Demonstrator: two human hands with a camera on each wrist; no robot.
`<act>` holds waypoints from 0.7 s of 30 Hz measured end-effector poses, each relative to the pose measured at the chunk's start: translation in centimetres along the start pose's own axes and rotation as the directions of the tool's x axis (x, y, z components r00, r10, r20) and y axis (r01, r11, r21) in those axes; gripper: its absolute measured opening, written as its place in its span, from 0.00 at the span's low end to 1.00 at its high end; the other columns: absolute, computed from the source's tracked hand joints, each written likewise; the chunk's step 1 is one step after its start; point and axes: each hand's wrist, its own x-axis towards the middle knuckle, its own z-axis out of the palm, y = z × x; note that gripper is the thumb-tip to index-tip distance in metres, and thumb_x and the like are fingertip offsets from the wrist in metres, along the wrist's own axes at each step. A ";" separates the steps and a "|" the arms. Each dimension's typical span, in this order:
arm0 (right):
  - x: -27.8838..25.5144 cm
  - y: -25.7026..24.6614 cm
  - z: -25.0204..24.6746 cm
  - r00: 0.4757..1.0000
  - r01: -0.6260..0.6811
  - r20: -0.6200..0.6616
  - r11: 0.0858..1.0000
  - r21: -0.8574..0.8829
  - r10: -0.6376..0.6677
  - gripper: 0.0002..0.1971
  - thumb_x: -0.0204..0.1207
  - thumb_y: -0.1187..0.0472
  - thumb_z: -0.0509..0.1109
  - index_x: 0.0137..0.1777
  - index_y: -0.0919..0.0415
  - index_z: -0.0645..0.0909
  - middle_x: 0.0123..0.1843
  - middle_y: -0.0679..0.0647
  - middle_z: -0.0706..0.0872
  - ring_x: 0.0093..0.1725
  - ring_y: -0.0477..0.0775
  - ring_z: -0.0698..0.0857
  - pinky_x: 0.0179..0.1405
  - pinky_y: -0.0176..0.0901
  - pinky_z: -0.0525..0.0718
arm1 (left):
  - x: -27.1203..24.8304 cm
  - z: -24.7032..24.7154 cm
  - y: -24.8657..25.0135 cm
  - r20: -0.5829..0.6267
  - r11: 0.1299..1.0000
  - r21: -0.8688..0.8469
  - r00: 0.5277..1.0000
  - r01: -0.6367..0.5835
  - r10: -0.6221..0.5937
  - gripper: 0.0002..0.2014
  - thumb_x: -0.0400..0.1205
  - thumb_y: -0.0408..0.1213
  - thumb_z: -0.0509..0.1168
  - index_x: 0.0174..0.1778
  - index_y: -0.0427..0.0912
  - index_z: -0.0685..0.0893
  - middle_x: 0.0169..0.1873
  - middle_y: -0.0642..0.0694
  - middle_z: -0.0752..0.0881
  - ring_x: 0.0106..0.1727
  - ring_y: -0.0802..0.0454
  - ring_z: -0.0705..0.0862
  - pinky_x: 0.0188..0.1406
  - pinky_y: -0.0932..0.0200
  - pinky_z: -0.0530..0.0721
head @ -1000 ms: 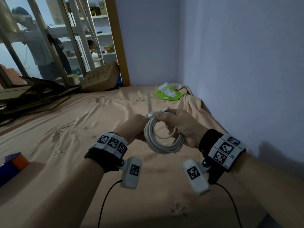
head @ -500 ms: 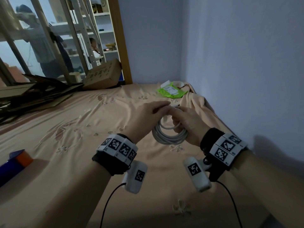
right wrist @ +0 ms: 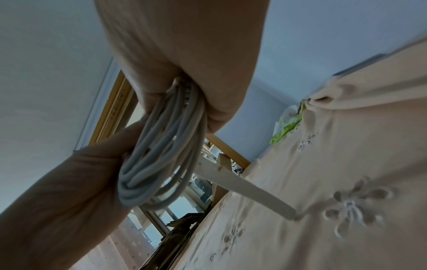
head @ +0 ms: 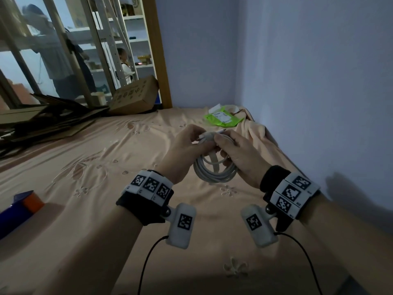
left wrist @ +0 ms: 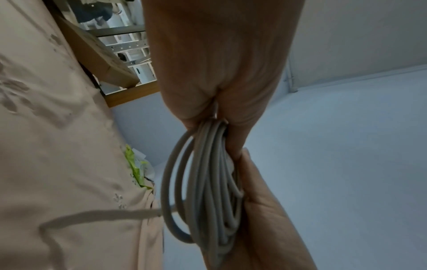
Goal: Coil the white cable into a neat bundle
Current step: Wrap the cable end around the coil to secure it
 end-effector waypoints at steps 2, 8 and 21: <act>0.0 0.2 -0.1 1.000 -0.018 0.020 1.000 0.016 0.018 0.07 0.84 0.56 0.67 0.56 0.58 0.82 0.37 0.49 0.82 0.34 0.44 0.77 0.28 0.36 0.76 | 0.0 0.1 -0.1 0.007 0.999 -0.033 0.999 0.033 -0.033 0.13 0.78 0.28 0.73 0.55 0.30 0.80 0.50 0.26 0.85 0.47 0.36 0.88 0.49 0.48 0.87; -0.1 0.7 -0.4 0.998 -0.045 0.047 0.999 0.028 0.044 0.10 0.86 0.62 0.63 0.61 0.65 0.81 0.39 0.54 0.82 0.34 0.45 0.79 0.27 0.34 0.77 | -0.5 -0.3 -0.1 0.102 0.984 -0.127 0.988 0.125 -0.112 0.19 0.80 0.22 0.68 0.67 0.34 0.80 0.52 0.29 0.87 0.48 0.39 0.89 0.52 0.52 0.89; 0.3 1.5 0.2 1.000 0.004 -0.002 0.998 -0.056 -0.004 0.08 0.86 0.61 0.63 0.57 0.61 0.83 0.38 0.53 0.81 0.31 0.46 0.78 0.28 0.39 0.78 | -0.7 -0.6 -0.2 0.186 0.986 -0.034 0.970 0.162 -0.153 0.31 0.73 0.12 0.66 0.69 0.43 0.77 0.43 0.34 0.82 0.37 0.48 0.81 0.36 0.59 0.82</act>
